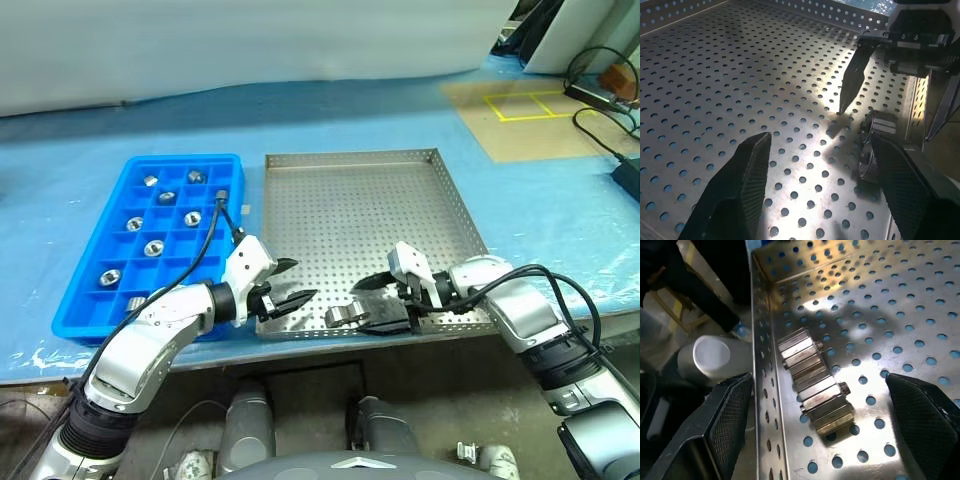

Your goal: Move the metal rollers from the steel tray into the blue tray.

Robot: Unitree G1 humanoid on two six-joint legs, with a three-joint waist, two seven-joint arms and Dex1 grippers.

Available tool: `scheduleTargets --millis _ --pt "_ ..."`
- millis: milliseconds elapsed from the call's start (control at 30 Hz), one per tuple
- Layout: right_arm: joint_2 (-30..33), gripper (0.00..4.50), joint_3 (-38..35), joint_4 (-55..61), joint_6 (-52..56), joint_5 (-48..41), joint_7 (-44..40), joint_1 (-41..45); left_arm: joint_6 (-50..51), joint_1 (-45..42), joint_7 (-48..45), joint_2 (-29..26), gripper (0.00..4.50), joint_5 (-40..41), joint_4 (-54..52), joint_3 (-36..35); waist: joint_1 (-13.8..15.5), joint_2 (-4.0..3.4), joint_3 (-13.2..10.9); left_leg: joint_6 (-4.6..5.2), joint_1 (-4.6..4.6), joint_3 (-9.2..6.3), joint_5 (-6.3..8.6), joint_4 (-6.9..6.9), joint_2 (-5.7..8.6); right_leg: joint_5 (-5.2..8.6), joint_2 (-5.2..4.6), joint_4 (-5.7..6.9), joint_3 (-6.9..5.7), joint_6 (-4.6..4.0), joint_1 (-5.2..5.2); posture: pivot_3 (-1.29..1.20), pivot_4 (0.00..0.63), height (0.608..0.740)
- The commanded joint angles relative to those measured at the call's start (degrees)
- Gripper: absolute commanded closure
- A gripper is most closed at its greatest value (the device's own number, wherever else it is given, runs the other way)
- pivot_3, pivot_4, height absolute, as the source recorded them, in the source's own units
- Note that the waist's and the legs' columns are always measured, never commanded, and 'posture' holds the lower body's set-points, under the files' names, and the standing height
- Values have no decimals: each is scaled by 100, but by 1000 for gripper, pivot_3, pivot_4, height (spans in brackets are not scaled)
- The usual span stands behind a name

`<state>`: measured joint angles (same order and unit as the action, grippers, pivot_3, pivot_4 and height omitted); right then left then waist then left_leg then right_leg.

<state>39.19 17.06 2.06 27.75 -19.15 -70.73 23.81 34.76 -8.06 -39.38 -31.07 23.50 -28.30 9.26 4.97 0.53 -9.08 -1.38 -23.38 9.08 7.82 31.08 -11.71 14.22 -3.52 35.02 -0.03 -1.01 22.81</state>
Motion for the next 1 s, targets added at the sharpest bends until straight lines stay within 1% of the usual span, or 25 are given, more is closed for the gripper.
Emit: scheduleTargets --millis 33,133,300,400,433,500,567,733,1000 --pt "31 66 -432 261 406 -251 172 252 -71 -33 -65 11 1161 56 -20 -71 -24 0 0 -13 -8 1 2 3 -11 -2 15 9 -1 -4 12 -25 150 740" --pt "-16 66 -570 397 676 -352 305 311 -162 29 -104 16 1161 23 54 -59 -46 0 0 -62 -3 -8 21 -6 -27 16 34 25 -10 -30 20 -27 150 740" --pt "-176 66 -771 530 999 -532 564 409 -423 164 -158 44 1161 -85 229 16 -75 -3 -2 -67 5 -6 23 -2 -26 17 31 25 -4 -33 15 -33 150 740" --pt "-128 66 -829 606 1133 -682 492 455 -554 185 -234 36 1161 -129 338 9 -71 -6 -3 -69 12 -6 21 2 -26 31 29 25 -2 -56 8 -39 150 740" --pt "-56 66 -767 659 1083 -646 409 429 -580 182 -258 32 1161 -136 362 1 -69 -6 -3 -67 18 -6 21 2 -25 31 27 27 -1 -56 2 -39 150 740" --pt "170 66 -460 785 597 -264 218 219 -594 163 -295 17 1161 -123 384 -21 -56 -7 -4 -65 29 -6 22 8 -25 31 26 32 -1 -56 -10 -41 150 740" --pt "263 66 -212 885 137 58 176 3 -537 120 -305 8 1161 -87 348 -39 -43 -7 -4 -64 34 -6 22 9 -26 31 24 34 -2 -57 -17 -44 150 740" --pt "130 66 135 587 -763 707 397 -299 -280 -52 -257 19 1161 -4 200 -41 -87 -9 -4 -65 34 -6 21 10 -26 31 26 38 0 -57 -11 -40 150 740" --pt "-26 66 194 394 -883 826 480 -281 132 -201 -114 41 1161 84 -71 -44 -102 -10 -3 -61 46 -4 23 14 -26 32 26 47 4 -58 -19 -37 150 740"
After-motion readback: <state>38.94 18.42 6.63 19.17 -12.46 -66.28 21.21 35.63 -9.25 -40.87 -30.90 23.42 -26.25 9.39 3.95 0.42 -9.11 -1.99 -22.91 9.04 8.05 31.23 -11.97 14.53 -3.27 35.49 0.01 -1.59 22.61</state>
